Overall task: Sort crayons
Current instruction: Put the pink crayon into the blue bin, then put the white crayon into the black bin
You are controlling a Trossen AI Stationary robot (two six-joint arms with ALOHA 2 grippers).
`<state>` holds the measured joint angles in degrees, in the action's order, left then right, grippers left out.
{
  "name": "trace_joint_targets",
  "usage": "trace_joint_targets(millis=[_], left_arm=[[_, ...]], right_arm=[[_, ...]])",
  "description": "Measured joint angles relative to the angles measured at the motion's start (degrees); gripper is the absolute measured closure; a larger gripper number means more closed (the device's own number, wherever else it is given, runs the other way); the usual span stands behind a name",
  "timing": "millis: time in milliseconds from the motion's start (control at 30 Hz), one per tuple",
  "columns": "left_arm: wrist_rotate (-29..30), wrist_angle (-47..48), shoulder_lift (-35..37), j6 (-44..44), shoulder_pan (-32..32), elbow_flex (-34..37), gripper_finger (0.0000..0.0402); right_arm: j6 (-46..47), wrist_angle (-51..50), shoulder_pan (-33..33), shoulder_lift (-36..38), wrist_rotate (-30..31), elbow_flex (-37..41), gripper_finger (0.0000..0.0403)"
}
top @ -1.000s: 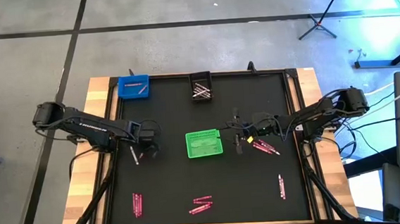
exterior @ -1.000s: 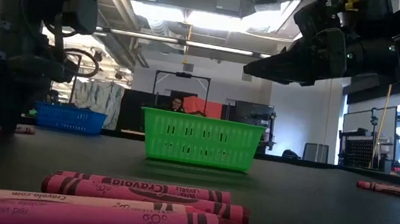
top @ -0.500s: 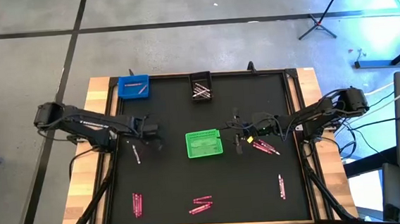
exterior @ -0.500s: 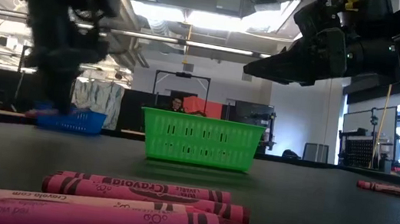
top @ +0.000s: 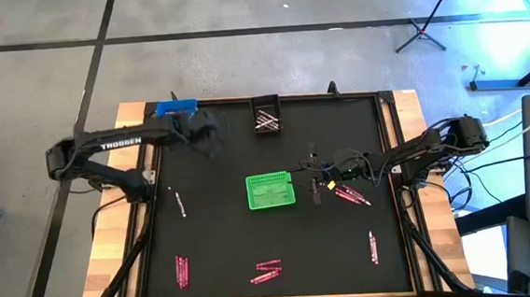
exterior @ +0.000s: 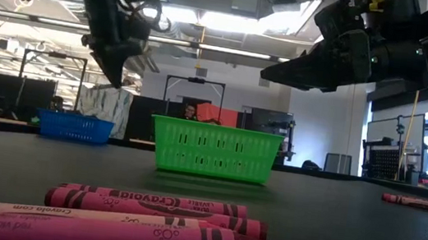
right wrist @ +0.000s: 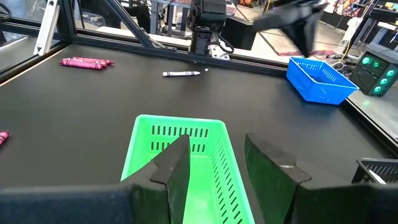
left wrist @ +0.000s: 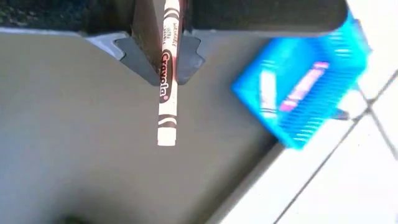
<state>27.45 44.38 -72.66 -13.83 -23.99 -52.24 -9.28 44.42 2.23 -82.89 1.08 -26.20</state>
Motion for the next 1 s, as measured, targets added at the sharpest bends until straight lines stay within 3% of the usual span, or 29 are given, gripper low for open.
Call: trace_joint_targets(millis=[200,433,700,1000], left_arm=[[1.1,-3.6,0.0,12.0,-13.4,1.2,0.0377],[1.1,-18.5,0.0,20.0,-23.7,7.0,0.0377],[-0.5,-23.6,0.0,21.1,-29.2,11.3,0.0370],[-1.8,-23.5,0.0,21.5,-30.9,11.9,0.0314]], right_arm=[[0.0,0.0,0.0,0.0,0.0,0.0,0.0253],[0.0,0.0,0.0,0.0,0.0,0.0,0.0253],[-0.1,0.0,0.0,0.0,0.0,0.0,0.0253],[-0.1,0.0,0.0,0.0,0.0,0.0,0.0253]])
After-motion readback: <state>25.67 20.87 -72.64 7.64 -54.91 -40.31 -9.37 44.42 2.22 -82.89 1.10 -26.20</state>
